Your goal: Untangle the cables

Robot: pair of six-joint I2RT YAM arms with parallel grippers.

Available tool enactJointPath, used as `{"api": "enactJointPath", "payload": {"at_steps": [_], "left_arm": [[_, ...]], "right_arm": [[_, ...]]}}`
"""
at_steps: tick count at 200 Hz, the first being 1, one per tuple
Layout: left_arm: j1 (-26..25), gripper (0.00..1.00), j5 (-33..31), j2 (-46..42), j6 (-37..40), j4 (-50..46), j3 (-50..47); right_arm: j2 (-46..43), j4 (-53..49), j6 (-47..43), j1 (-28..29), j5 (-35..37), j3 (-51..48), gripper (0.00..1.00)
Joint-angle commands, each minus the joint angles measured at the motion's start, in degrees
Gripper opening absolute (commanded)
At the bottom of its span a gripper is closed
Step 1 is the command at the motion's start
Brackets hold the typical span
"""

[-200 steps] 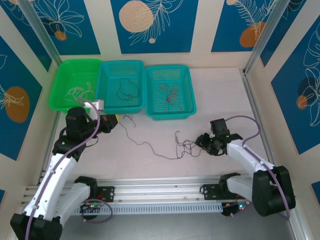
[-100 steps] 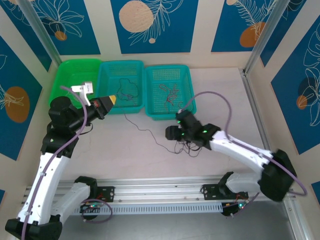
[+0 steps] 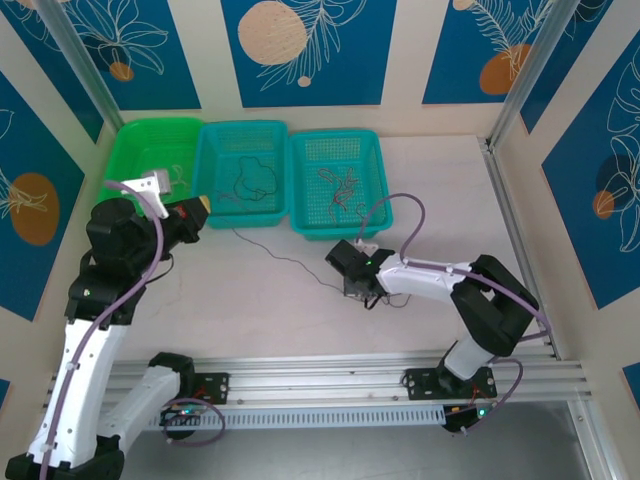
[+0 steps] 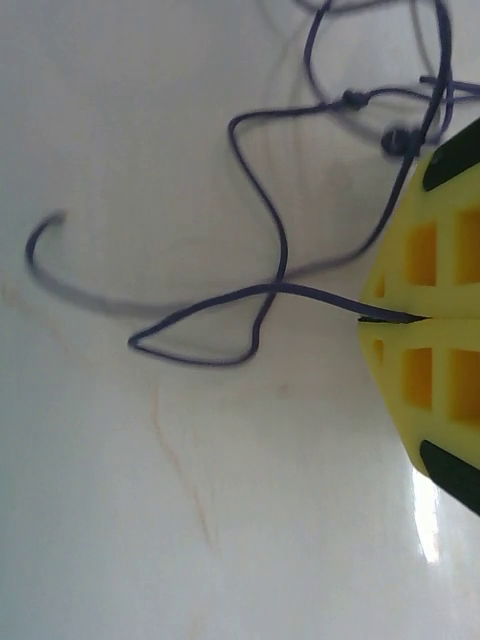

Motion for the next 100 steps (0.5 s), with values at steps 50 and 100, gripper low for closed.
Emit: {"api": "enactJointPath", "payload": {"at_steps": [50,100], "left_arm": [[4.6,0.00,-34.5,-0.1,14.1,-16.3,5.7],[10.3,0.00,-32.1,0.0,14.3,-15.9,5.6]], "right_arm": [[-26.9,2.7,0.8,-28.7,-4.4,-17.5,0.00],[-35.4,6.0,-3.3,-48.7,-16.3,-22.0,0.00]]}}
